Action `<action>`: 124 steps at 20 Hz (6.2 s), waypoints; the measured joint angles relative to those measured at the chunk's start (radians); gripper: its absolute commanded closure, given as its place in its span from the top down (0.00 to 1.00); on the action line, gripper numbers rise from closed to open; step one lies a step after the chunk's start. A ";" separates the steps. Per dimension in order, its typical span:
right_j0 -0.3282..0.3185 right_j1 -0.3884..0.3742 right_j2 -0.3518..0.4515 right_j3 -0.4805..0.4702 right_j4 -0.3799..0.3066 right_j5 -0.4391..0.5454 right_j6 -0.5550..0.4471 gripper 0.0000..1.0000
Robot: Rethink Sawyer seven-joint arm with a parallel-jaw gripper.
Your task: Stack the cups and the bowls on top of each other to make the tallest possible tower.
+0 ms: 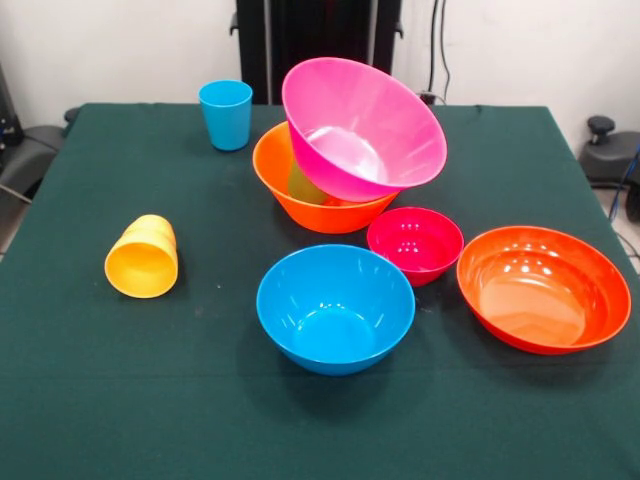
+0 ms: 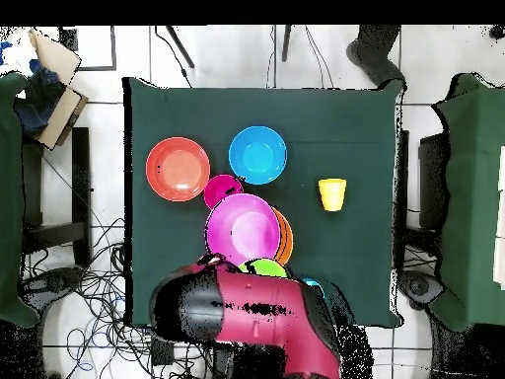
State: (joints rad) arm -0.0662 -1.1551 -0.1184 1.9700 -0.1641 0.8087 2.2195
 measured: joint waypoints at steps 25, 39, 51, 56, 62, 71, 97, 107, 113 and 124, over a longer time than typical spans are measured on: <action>0.019 0.170 -0.026 -0.070 0.026 -0.003 0.070 1.00; -0.308 0.107 0.070 0.055 0.085 -0.255 0.069 1.00; -0.877 0.148 0.307 0.190 -0.120 -0.515 0.038 1.00; -0.913 0.201 0.340 0.190 -0.245 -0.523 0.038 1.00; -0.881 0.242 0.358 0.190 -0.336 -0.525 0.038 1.00; -0.864 0.286 0.391 0.190 -0.410 -0.547 0.038 1.00; -0.687 0.488 0.168 0.188 -0.608 -0.917 0.038 1.00; -0.695 0.500 0.136 0.188 -0.628 -0.933 0.038 1.00; -0.680 0.506 0.113 0.186 -0.629 -0.950 0.038 1.00; -0.637 0.543 0.061 0.182 -0.628 -0.980 0.038 1.00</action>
State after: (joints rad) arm -0.7033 -0.6123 -0.0573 2.1517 -0.7926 -0.1716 2.2577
